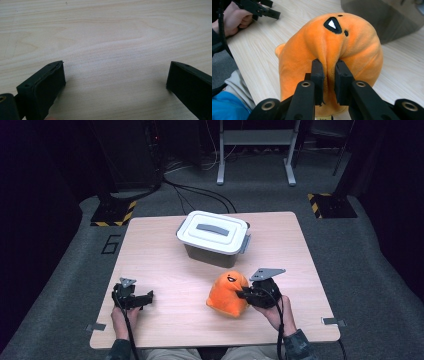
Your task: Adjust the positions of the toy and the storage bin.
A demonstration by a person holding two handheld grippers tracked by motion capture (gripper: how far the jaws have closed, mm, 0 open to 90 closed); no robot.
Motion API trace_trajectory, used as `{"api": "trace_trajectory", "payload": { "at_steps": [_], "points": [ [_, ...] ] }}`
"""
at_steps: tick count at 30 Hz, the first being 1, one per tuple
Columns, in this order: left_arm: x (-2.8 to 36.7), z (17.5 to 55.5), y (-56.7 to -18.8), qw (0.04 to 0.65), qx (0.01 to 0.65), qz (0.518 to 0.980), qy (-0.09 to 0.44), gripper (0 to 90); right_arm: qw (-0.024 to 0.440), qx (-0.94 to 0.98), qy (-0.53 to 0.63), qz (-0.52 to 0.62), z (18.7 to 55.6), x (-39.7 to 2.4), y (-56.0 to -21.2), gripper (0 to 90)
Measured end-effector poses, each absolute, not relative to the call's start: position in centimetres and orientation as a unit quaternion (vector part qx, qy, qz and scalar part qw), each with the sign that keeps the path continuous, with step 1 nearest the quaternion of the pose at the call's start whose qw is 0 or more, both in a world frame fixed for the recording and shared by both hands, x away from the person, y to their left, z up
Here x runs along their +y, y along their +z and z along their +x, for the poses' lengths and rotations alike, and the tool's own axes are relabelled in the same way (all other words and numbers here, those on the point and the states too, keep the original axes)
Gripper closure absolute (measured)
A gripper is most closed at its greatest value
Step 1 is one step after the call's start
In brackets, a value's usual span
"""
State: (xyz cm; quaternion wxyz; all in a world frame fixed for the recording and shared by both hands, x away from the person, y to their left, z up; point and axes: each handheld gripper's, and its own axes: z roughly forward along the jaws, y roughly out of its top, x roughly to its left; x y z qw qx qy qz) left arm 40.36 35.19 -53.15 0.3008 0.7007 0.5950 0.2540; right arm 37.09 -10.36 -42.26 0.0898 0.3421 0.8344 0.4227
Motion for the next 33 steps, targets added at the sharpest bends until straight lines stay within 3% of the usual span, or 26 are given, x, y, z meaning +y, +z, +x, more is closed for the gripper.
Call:
{"api": "trace_trajectory", "payload": {
  "at_steps": [33],
  "points": [
    [35.2, 40.4, -53.1, 0.301, 0.595, 0.701, 0.254, 1.6, 0.135, 0.811, 0.408, 0.397, 37.5, -17.7, -42.0, 80.1]
  ]
}}
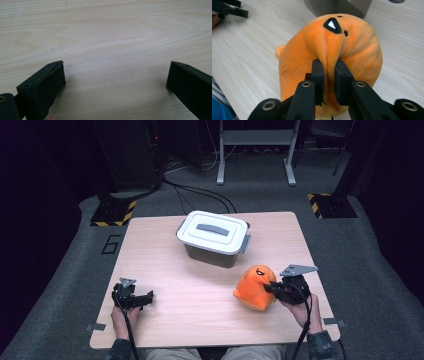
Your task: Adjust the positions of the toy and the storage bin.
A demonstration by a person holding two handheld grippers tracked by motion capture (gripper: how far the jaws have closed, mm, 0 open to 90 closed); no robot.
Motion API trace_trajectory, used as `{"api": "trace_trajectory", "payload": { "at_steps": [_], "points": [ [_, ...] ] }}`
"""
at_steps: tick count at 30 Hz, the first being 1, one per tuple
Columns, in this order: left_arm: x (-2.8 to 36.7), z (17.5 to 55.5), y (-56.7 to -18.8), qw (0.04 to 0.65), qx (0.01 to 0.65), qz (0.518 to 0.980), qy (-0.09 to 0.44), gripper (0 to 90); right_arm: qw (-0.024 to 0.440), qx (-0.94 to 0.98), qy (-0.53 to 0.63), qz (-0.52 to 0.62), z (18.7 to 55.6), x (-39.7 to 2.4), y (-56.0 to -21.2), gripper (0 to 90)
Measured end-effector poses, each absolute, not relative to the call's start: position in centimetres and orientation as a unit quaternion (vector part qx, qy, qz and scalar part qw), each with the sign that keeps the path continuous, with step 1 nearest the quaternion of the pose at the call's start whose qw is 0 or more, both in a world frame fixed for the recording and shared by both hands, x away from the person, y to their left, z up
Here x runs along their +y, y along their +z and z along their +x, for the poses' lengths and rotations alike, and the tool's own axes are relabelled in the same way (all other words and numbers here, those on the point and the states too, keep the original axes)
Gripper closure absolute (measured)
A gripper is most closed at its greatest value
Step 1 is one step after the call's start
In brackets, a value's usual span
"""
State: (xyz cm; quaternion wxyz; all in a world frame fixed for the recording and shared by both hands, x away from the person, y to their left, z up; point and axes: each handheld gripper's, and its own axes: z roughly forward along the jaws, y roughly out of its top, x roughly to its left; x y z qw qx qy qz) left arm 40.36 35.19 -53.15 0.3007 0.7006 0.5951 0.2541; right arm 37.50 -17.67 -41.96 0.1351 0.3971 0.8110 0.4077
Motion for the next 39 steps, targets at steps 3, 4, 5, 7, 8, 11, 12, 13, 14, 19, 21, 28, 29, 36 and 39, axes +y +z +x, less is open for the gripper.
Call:
{"api": "trace_trajectory", "payload": {
  "at_steps": [3, 4, 5, 7, 8, 11, 12, 13, 14, 19, 21, 28, 29, 36, 39],
  "points": [
    [35.2, 40.4, -53.1, 0.301, 0.595, 0.701, 0.254, 1.6, 0.141, 0.811, 0.402, 0.401, 37.7, -18.4, -42.0, 80.1],
    [35.2, 40.4, -53.1, 0.301, 0.595, 0.701, 0.254, 1.6, 0.143, 0.810, 0.400, 0.404, 37.8, -18.7, -42.1, 80.0],
    [35.2, 40.4, -53.1, 0.301, 0.595, 0.701, 0.254, 1.6, 0.145, 0.809, 0.395, 0.410, 37.9, -19.0, -42.2, 80.0],
    [35.2, 40.4, -53.1, 0.301, 0.595, 0.701, 0.254, 1.6, 0.147, 0.809, 0.387, 0.417, 38.1, -19.4, -42.4, 79.7],
    [35.2, 40.4, -53.1, 0.301, 0.595, 0.700, 0.254, 1.6, 0.146, 0.809, 0.383, 0.421, 38.1, -19.5, -42.5, 79.1],
    [35.2, 40.4, -53.1, 0.301, 0.595, 0.701, 0.254, 1.6, 0.136, 0.806, 0.368, 0.442, 38.4, -19.6, -43.3, 74.5],
    [35.2, 40.4, -53.1, 0.301, 0.595, 0.701, 0.254, 1.7, 0.132, 0.801, 0.373, 0.448, 38.5, -19.6, -43.5, 71.4],
    [35.2, 40.4, -53.1, 0.301, 0.595, 0.701, 0.254, 1.6, 0.126, 0.797, 0.372, 0.458, 38.4, -19.6, -43.5, 65.6],
    [35.2, 40.4, -53.1, 0.301, 0.595, 0.700, 0.254, 1.6, 0.126, 0.798, 0.367, 0.462, 38.5, -19.5, -43.4, 61.6],
    [35.2, 40.4, -53.1, 0.301, 0.595, 0.700, 0.254, 1.6, 0.124, 0.765, 0.356, 0.522, 38.3, -19.0, -43.0, 32.6],
    [35.2, 40.4, -53.1, 0.301, 0.595, 0.700, 0.254, 1.6, 0.125, 0.752, 0.355, 0.541, 38.2, -18.7, -43.0, 26.5],
    [35.2, 40.4, -53.1, 0.301, 0.595, 0.700, 0.254, 1.7, 0.141, 0.731, 0.340, 0.575, 38.7, -17.5, -43.1, 19.2],
    [35.2, 40.4, -53.1, 0.301, 0.595, 0.700, 0.254, 1.6, 0.147, 0.730, 0.339, 0.575, 38.9, -17.3, -43.3, 20.6],
    [35.2, 40.4, -53.1, 0.301, 0.595, 0.700, 0.254, 1.7, 0.166, 0.724, 0.325, 0.585, 39.5, -17.2, -44.4, 41.7],
    [35.2, 40.4, -53.1, 0.301, 0.595, 0.700, 0.254, 1.7, 0.167, 0.723, 0.329, 0.584, 39.5, -17.9, -44.5, 51.5]
  ]
}}
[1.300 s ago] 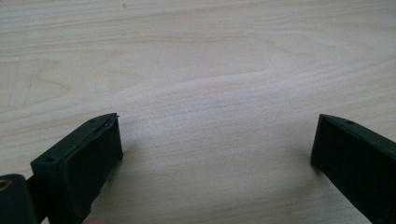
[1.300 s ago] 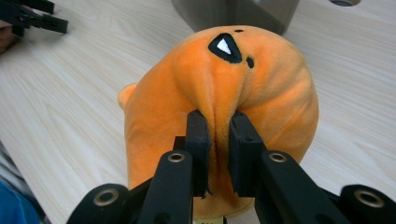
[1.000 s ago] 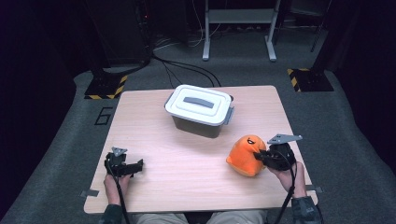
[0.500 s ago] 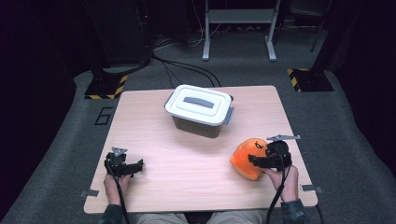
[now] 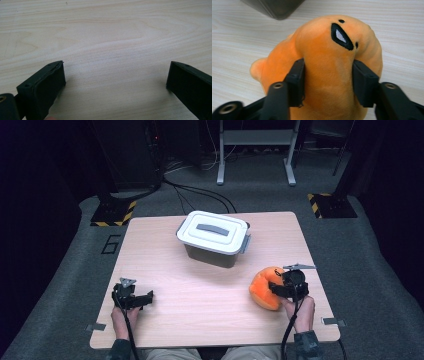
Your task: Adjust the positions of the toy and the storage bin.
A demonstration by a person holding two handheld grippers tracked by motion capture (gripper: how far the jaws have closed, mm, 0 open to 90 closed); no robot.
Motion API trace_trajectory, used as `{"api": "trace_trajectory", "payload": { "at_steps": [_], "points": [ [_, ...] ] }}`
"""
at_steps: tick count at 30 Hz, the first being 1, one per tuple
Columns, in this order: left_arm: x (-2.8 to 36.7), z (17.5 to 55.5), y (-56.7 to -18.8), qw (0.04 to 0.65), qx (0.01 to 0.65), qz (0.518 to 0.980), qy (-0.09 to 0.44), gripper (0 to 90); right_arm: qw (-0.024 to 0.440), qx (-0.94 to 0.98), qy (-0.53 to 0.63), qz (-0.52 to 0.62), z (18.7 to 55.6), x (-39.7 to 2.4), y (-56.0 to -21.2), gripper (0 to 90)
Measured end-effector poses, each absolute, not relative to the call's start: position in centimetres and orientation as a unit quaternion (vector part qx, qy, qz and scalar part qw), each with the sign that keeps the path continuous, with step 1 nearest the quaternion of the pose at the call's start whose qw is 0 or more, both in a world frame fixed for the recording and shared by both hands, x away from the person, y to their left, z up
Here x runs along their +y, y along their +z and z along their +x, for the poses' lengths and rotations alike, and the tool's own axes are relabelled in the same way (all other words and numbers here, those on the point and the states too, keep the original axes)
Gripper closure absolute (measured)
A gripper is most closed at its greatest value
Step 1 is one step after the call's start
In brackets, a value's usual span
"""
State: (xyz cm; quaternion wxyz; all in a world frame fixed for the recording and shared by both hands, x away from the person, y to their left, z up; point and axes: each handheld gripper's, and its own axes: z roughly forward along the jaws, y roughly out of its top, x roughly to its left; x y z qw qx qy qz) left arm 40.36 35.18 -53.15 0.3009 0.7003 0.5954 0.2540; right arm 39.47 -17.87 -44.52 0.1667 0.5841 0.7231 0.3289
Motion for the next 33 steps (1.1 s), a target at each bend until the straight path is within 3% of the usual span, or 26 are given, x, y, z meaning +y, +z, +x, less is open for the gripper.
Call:
{"api": "trace_trajectory", "payload": {
  "at_steps": [4, 9, 21, 33],
  "points": [
    [35.2, 40.4, -53.1, 0.301, 0.595, 0.700, 0.254, 1.7, 0.172, 0.725, 0.337, 0.575, 39.2, -18.5, -44.3, 61.2],
    [35.2, 40.4, -53.1, 0.301, 0.596, 0.700, 0.254, 1.7, 0.186, 0.741, 0.344, 0.545, 39.0, -19.1, -43.8, 66.4],
    [35.2, 40.4, -53.1, 0.301, 0.595, 0.700, 0.254, 1.7, 0.215, 0.768, 0.330, 0.505, 40.5, -20.6, -42.1, 67.8],
    [35.2, 40.4, -53.1, 0.301, 0.595, 0.700, 0.254, 1.6, 0.211, 0.789, 0.324, 0.478, 42.8, -22.7, -42.0, 67.9]
  ]
}}
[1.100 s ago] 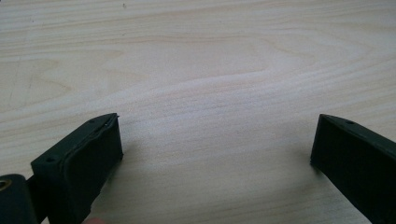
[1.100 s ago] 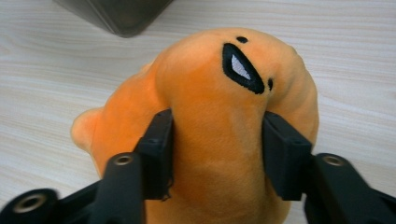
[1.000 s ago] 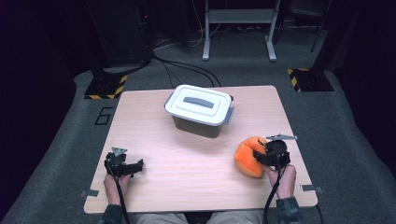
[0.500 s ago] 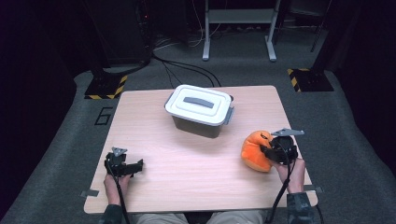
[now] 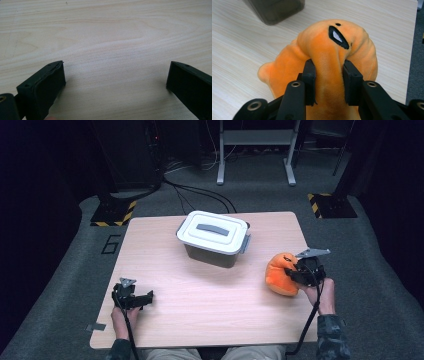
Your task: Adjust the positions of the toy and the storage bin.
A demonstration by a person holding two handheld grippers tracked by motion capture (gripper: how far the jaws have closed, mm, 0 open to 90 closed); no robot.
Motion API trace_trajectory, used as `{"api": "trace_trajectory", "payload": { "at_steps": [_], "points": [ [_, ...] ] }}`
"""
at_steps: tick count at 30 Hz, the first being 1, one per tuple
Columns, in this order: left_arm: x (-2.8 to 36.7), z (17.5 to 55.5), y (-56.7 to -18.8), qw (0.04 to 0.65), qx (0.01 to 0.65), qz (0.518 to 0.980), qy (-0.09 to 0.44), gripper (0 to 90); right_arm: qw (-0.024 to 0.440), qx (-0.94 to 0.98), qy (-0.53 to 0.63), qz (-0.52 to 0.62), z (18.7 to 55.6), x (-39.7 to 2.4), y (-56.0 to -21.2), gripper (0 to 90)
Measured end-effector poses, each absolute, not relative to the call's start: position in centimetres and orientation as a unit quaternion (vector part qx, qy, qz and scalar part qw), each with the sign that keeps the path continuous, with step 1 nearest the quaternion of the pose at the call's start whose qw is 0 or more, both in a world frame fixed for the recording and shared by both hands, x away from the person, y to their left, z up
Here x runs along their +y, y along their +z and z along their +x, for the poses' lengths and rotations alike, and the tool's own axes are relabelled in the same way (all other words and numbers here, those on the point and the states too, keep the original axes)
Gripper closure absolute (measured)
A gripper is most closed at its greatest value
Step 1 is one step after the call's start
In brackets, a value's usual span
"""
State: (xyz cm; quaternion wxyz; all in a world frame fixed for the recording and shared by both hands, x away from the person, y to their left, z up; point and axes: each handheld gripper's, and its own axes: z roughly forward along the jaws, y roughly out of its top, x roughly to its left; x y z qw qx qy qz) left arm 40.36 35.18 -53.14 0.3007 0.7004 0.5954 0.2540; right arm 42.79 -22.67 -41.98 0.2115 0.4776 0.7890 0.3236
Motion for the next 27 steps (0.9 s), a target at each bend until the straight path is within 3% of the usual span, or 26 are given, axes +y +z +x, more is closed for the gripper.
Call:
{"api": "trace_trajectory", "payload": {
  "at_steps": [27],
  "points": [
    [35.2, 40.4, -53.1, 0.301, 0.595, 0.700, 0.254, 1.7, 0.219, 0.820, 0.286, 0.445, 47.3, -24.6, -41.6, 67.5]
  ]
}}
